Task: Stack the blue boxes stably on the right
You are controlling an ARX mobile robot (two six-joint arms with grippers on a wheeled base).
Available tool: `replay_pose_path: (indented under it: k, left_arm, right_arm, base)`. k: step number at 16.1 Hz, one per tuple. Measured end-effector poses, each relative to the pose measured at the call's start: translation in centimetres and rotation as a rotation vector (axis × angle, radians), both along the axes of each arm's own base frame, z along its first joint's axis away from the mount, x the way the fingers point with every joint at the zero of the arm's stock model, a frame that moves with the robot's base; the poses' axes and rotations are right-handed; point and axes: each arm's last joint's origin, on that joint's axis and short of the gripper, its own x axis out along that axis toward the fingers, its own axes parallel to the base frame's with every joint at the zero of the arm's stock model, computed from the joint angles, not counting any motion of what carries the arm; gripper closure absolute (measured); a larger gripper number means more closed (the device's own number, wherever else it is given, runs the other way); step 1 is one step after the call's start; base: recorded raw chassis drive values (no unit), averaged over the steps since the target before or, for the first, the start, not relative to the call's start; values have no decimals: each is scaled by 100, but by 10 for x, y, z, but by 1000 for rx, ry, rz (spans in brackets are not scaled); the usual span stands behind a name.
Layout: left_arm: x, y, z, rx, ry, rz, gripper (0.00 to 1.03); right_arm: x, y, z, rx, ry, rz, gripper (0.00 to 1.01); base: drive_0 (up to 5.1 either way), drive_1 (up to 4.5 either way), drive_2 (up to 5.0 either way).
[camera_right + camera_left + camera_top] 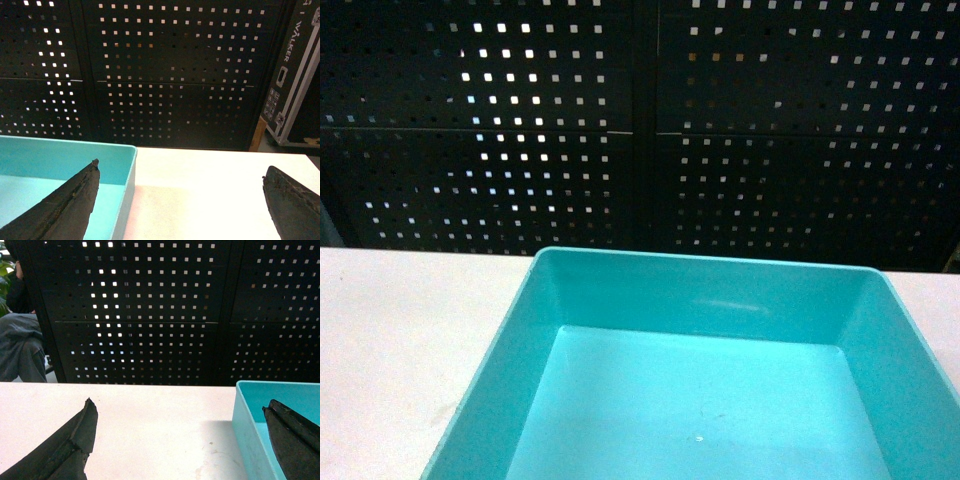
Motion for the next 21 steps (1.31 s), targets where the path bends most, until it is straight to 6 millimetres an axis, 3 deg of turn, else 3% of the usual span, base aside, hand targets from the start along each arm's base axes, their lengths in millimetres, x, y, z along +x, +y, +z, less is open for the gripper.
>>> replay_pose_path:
  k: [21]
  left_arm:
    - [0,0,0,0,0,0,5]
  right_arm:
    - [0,0,0,0,0,0,3]
  base:
    - [0,0,0]
